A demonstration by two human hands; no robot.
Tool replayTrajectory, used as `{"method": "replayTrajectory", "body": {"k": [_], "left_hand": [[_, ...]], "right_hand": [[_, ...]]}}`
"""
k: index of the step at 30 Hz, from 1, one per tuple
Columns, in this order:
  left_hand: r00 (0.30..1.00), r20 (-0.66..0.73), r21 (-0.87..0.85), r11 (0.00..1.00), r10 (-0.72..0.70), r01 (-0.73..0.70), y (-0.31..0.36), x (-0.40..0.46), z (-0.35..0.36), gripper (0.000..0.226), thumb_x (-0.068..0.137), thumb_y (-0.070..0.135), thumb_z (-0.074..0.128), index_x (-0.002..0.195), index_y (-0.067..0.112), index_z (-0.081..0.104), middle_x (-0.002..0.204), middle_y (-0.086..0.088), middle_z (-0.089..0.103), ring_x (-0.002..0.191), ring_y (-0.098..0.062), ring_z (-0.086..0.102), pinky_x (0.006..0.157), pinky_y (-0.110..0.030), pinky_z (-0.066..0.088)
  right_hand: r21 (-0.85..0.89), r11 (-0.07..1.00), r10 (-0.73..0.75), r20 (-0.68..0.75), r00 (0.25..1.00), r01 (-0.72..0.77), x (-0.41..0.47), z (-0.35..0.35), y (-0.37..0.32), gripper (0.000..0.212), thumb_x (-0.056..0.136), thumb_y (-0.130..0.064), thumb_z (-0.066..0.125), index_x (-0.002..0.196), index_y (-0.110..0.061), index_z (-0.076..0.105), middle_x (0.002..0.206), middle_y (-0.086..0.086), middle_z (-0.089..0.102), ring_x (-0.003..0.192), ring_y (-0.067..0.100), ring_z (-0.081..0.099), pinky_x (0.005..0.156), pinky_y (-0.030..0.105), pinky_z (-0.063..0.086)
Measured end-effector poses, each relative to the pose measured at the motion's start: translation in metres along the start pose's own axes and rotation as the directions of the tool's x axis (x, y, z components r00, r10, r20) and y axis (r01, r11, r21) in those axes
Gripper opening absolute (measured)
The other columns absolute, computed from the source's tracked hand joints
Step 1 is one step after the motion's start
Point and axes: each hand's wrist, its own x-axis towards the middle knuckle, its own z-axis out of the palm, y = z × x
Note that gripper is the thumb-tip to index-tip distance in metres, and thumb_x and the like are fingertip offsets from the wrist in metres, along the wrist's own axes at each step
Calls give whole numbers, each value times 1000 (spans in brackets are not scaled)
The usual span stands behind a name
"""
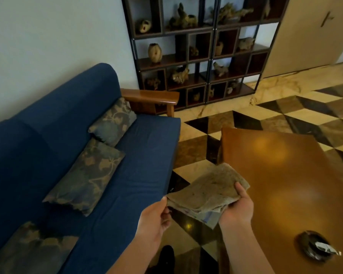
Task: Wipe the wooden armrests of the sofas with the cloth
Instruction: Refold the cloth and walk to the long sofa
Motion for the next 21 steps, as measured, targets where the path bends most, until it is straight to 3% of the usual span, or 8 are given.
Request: {"method": "replayTrajectory", "body": {"k": [5, 9, 15, 18, 21], "left_hand": [[998, 56, 166, 986, -32, 22, 50, 107, 35, 19, 99, 17, 60, 93, 4, 72, 75, -9, 67, 70, -20, 60, 64, -34, 48], [990, 123, 249, 968, -64, 32, 115, 182, 74, 31, 104, 16, 48, 86, 3, 69, 65, -7, 65, 63, -20, 61, 56, -32, 49], [961, 267, 539, 815, 74, -213, 195, 284, 122, 27, 98, 17, 54, 85, 12, 77, 70, 2, 68, 65, -10, 62, 62, -25, 46], [929, 363, 586, 758, 68, -285, 229, 334, 155, 24, 96, 23, 62, 78, 18, 78, 64, 9, 68, 60, -2, 61, 60, -19, 45], [922, 384, 583, 760, 52, -287, 253, 390, 201, 33, 97, 25, 61, 66, 24, 72, 61, 7, 62, 57, -5, 57, 54, -18, 43]], "right_hand": [[-18, 997, -70, -87, 994, 69, 77, 77, -12, 38, 97, -25, 63, 133, -23, 54, 117, 10, 69, 104, 33, 67, 69, 48, 51], [-32, 994, -108, -137, 985, 104, 127, 146, -24, 44, 101, -27, 57, 143, -21, 52, 124, 12, 67, 105, 35, 65, 72, 48, 52], [-4, 977, -213, -146, 966, 214, 199, 238, -62, 49, 98, -25, 62, 145, -21, 51, 121, 11, 67, 106, 33, 65, 73, 47, 52], [0, 971, -236, -150, 960, 239, 243, 282, -82, 50, 97, -25, 64, 145, -22, 51, 124, 10, 67, 107, 34, 65, 71, 48, 51], [3, 967, -251, -135, 959, 254, 300, 320, -102, 44, 99, -24, 61, 142, -20, 52, 119, 11, 68, 104, 33, 66, 70, 47, 51]]}}
